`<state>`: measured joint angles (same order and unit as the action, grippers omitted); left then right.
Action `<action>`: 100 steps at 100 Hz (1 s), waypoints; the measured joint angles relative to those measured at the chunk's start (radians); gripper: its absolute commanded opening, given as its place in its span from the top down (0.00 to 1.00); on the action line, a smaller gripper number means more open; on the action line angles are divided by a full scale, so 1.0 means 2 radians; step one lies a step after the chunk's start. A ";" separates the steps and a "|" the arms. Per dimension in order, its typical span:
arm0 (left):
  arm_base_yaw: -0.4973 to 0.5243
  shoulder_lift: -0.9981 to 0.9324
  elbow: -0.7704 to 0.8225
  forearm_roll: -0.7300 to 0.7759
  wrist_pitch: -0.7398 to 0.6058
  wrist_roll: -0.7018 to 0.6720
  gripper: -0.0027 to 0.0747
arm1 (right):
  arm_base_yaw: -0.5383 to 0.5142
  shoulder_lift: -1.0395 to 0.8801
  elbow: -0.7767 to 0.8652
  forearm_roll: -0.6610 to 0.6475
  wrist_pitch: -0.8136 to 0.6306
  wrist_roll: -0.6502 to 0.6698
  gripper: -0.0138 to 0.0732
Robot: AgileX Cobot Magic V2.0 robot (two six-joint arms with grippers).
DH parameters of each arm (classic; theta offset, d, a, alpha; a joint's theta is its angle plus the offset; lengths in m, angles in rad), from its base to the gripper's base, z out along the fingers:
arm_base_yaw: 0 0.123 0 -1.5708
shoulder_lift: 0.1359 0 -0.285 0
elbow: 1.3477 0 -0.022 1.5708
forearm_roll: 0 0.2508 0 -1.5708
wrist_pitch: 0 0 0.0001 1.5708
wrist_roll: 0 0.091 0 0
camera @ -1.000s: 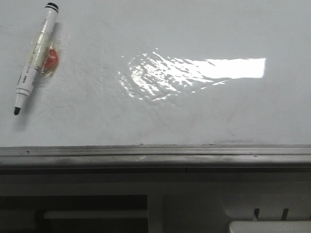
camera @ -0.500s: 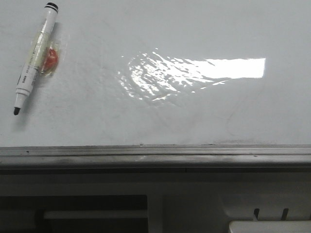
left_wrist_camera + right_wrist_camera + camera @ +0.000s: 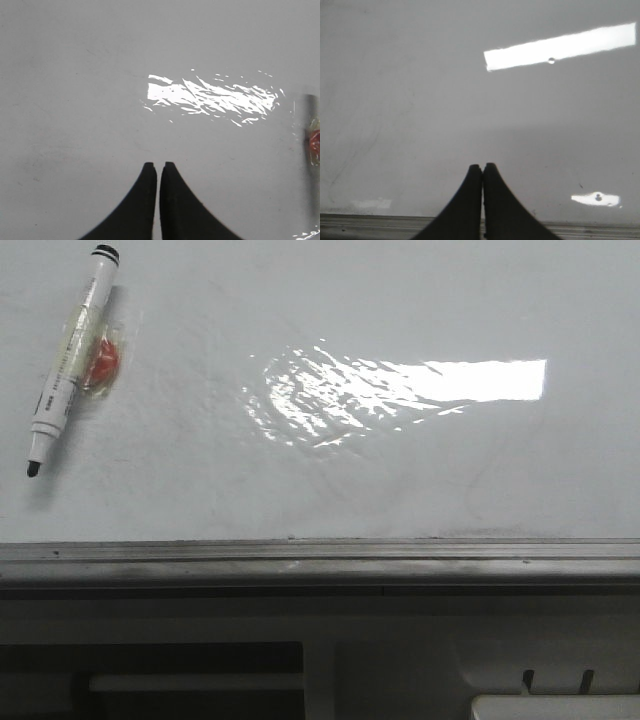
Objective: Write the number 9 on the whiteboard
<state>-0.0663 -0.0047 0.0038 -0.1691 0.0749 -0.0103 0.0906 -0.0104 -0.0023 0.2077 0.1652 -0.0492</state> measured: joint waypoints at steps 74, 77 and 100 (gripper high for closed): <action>0.000 0.000 -0.001 0.010 0.019 0.000 0.99 | 0.000 0.039 0.000 0.000 0.003 0.000 0.92; 0.000 0.000 -0.001 0.010 0.019 0.000 0.99 | 0.000 0.039 0.000 0.000 0.003 0.000 0.92; 0.000 0.000 -0.001 0.010 0.019 0.000 0.99 | 0.000 0.039 0.000 0.000 0.003 0.000 0.92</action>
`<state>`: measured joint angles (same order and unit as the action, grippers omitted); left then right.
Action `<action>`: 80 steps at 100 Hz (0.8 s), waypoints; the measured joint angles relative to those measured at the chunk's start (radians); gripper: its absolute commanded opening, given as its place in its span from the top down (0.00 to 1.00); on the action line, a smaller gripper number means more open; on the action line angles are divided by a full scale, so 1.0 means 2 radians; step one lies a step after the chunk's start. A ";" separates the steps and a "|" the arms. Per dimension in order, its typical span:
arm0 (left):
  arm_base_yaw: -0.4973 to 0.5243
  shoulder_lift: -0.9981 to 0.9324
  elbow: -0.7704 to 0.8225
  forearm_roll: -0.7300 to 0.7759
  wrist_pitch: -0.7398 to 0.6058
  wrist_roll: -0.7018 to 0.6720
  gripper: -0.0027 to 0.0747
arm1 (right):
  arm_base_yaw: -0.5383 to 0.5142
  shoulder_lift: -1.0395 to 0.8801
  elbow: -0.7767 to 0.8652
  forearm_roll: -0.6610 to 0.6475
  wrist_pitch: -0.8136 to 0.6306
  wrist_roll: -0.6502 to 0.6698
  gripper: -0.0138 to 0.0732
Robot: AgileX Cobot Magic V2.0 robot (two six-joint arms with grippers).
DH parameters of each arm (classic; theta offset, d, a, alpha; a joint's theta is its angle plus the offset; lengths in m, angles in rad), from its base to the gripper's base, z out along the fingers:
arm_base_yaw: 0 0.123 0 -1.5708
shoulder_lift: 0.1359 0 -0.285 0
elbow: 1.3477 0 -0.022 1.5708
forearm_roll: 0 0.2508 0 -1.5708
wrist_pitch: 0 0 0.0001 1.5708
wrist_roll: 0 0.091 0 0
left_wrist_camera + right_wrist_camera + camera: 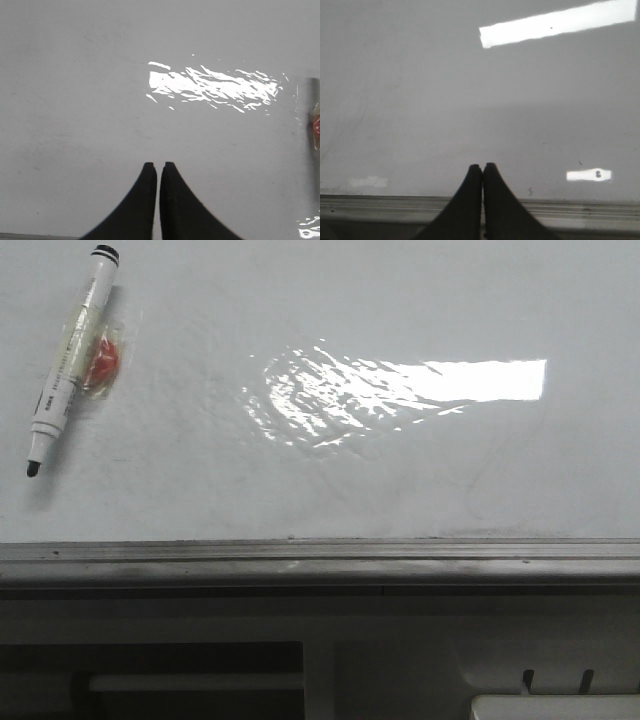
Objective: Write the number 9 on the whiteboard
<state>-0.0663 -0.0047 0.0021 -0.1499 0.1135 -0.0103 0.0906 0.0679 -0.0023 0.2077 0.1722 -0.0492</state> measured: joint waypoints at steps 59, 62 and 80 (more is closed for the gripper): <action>0.000 0.097 -0.063 -0.007 0.050 0.000 0.91 | 0.000 0.069 -0.093 -0.001 0.082 0.000 0.92; 0.000 0.099 -0.063 -0.007 0.050 0.000 0.85 | 0.000 0.069 -0.093 -0.001 0.083 0.000 0.92; 0.000 0.099 -0.063 -0.007 0.037 0.000 0.37 | 0.000 0.069 -0.093 -0.001 0.086 0.000 0.92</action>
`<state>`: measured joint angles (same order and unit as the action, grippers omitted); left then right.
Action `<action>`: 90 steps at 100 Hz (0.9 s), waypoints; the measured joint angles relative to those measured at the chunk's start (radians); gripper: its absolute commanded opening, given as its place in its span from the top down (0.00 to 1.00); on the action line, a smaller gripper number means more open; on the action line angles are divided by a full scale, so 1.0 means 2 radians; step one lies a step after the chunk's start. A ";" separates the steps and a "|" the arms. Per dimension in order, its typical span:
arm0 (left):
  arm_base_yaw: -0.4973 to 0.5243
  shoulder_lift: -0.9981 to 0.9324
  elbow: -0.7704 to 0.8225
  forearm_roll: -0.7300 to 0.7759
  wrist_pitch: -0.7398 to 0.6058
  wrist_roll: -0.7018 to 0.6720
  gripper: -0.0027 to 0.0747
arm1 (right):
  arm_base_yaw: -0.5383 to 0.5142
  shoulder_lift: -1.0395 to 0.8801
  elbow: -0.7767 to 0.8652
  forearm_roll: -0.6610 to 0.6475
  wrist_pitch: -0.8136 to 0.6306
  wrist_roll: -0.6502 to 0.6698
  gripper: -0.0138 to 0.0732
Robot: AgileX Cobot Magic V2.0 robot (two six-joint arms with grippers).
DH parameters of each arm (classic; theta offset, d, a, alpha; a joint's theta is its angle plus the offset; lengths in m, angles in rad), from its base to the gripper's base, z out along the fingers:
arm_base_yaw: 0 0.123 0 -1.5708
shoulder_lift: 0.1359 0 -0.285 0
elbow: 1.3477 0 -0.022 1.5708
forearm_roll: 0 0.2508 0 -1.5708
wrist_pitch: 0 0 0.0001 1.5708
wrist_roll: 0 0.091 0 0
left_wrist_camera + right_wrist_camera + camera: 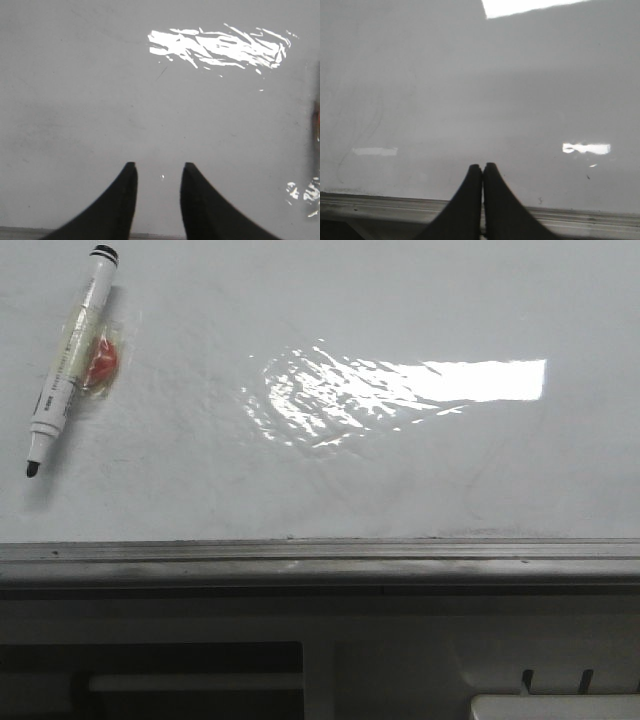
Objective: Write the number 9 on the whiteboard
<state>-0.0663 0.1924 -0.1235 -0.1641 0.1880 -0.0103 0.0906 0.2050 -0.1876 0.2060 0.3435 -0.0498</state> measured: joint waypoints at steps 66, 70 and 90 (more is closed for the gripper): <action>-0.205 0.168 -0.039 0.037 -0.138 0.000 0.33 | 0.000 0.000 0.000 0.000 0.002 0.000 0.92; -0.229 0.186 -0.039 0.031 -0.150 0.000 0.33 | 0.000 0.000 0.000 0.000 0.002 0.000 0.92; -0.300 0.285 -0.039 -0.001 -0.244 0.000 0.33 | 0.000 0.000 0.000 0.000 0.003 0.000 0.92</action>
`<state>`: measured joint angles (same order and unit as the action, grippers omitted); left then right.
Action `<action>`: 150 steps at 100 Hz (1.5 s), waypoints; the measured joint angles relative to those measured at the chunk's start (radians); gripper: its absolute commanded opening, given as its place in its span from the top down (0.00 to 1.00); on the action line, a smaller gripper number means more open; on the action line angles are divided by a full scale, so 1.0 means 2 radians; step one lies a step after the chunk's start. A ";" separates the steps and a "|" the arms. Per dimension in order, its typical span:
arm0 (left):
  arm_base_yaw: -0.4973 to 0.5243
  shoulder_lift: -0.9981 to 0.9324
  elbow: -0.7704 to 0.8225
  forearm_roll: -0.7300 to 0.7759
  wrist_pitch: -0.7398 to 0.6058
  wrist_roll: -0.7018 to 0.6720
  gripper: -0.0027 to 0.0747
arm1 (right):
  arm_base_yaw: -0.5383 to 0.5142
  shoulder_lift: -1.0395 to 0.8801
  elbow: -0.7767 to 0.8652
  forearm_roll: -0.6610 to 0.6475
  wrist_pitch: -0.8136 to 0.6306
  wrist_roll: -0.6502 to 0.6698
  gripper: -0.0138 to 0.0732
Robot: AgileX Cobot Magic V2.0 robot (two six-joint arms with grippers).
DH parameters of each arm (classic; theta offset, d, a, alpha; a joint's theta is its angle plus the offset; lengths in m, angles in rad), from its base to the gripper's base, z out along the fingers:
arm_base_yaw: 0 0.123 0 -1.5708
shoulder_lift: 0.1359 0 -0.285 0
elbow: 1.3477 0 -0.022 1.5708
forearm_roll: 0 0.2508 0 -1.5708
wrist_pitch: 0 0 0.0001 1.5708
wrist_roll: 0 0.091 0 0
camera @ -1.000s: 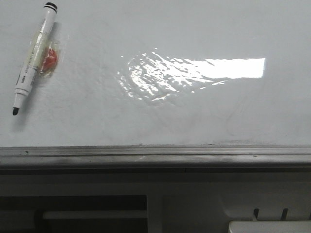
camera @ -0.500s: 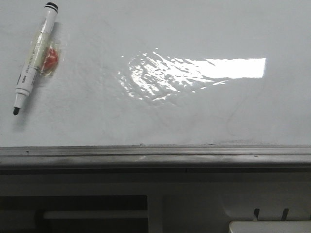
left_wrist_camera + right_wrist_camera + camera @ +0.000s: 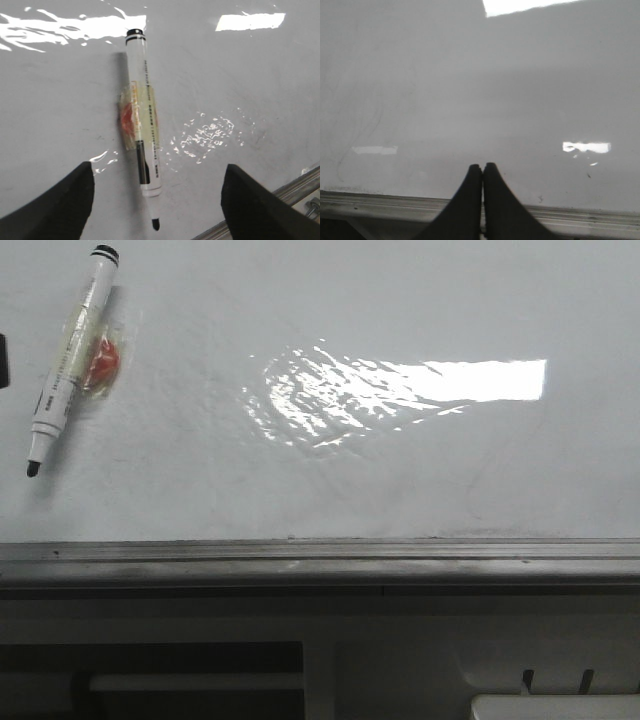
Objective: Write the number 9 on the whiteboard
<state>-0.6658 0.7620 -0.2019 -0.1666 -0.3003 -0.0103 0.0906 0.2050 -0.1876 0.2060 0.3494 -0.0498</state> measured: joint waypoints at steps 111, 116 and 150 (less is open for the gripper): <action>-0.012 0.193 -0.005 -0.012 -0.169 -0.001 0.82 | 0.007 0.000 -0.001 0.004 -0.013 -0.001 0.92; -0.012 0.194 -0.005 -0.012 -0.169 -0.001 0.86 | 0.021 0.000 -0.004 0.005 -0.003 -0.001 0.92; -0.013 0.175 -0.005 0.038 -0.165 -0.003 0.99 | 0.158 0.035 -0.058 0.006 0.067 -0.028 0.92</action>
<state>-0.6928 1.1118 -0.2112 -0.0900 -0.6308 -0.0159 0.4066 0.2741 -0.3033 0.2181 0.4826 -0.1064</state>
